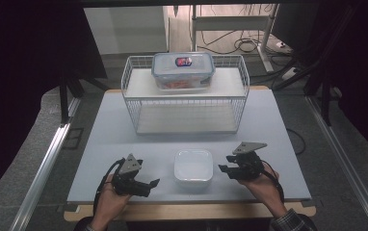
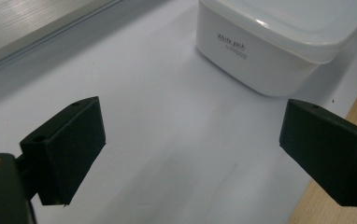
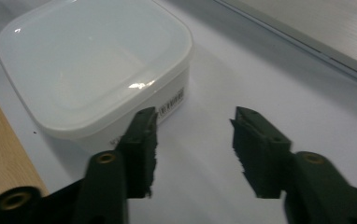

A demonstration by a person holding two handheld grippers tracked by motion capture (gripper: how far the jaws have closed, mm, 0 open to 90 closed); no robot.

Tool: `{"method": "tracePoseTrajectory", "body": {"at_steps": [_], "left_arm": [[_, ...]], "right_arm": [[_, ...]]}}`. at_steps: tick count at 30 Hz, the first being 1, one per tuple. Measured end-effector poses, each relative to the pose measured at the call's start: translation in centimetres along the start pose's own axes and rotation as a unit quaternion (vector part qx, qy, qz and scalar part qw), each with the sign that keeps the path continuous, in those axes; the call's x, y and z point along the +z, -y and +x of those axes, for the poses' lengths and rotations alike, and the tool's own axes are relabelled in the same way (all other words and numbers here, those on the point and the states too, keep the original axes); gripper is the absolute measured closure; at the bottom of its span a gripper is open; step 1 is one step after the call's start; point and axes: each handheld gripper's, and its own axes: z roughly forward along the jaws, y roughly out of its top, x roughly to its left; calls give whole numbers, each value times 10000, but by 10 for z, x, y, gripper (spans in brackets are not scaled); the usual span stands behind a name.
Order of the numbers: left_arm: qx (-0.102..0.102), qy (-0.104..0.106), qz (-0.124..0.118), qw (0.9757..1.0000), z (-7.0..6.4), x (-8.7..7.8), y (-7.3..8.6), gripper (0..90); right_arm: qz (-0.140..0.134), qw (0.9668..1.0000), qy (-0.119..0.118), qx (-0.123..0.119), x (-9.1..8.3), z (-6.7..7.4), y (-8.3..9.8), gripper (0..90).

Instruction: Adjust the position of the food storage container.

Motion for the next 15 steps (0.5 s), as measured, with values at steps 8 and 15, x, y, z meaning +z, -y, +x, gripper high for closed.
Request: {"method": "tracePoseTrajectory", "body": {"at_steps": [8,15], "left_arm": [[87,-13,165,9998,-1,3,2,68],[-52,45,125,9999,1,3,2,63]], "right_arm": [[-91,9996,-229,-126,0,-2,10,191],[-68,9994,-273,-181,2,-1,12,134]]}}
